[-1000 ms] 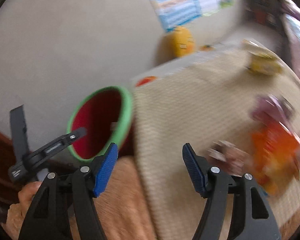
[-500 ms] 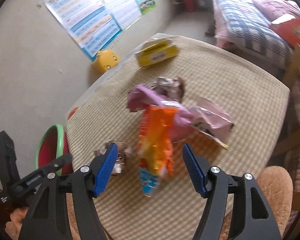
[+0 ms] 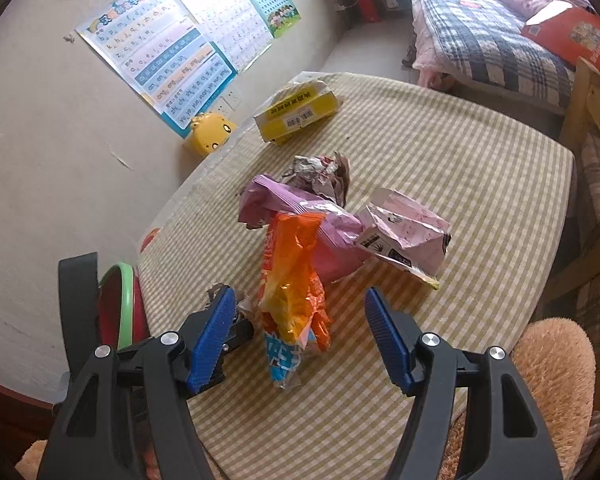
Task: Collect trash
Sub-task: 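Grasp the crumpled brown paper with the left gripper while the right grasps the orange snack bag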
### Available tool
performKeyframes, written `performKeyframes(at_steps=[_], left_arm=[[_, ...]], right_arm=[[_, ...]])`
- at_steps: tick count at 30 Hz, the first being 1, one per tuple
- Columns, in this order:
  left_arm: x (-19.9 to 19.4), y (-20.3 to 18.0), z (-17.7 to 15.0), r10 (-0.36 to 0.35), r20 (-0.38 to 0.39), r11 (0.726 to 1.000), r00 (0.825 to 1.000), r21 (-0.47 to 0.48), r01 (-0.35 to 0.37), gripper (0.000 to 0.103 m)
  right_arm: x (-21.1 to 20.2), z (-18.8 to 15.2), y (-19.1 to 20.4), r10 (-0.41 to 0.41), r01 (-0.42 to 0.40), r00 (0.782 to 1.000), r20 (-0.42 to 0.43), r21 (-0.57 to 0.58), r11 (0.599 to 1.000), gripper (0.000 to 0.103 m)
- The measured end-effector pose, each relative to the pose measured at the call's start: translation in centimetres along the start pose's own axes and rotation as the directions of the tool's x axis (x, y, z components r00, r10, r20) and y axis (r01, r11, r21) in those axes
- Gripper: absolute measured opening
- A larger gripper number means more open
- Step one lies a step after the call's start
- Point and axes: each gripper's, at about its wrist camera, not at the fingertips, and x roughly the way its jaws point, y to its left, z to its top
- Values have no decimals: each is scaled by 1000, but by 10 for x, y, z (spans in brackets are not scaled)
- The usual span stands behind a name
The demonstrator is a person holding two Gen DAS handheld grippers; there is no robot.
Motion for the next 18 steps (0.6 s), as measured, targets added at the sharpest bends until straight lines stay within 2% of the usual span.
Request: performKeyframes(at_steps=[2, 4, 9, 11, 13, 14, 15, 16, 18], left_arm=[[1, 3, -2, 25, 4, 1000, 1000, 5, -25, 39], [1, 10, -3, 26, 5, 1000, 1000, -1, -26, 35], [-2, 11, -6, 27, 15, 1000, 1000, 10, -27, 38], [1, 7, -7, 43, 11, 998, 999, 37, -43, 44], [1, 3, -8, 59, 14, 996, 998, 64, -59, 44], [1, 2, -9, 63, 12, 995, 998, 72, -64, 34], [-2, 3, -10, 59, 17, 996, 998, 73, -60, 32], [-5, 5, -11, 39, 17, 997, 999, 62, -40, 24], [-15, 15, -13, -4, 23, 1000, 1000, 9, 3, 23]], right_arm=[[2, -1, -3, 5, -5, 1000, -7, 14, 1000, 65], [4, -1, -5, 8, -8, 1000, -14, 23, 1000, 65], [8, -2, -8, 6, -5, 1000, -26, 35, 999, 65], [10, -3, -10, 6, -5, 999, -36, 35, 999, 65], [12, -4, -9, 7, -5, 999, -42, 34, 999, 65], [12, -5, -8, 8, -6, 999, -44, 33, 999, 65], [12, -5, -8, 7, -6, 999, -45, 32, 999, 65], [13, -6, -8, 6, -5, 999, -46, 31, 1000, 65], [14, -6, -8, 3, -2, 999, -50, 29, 1000, 65]])
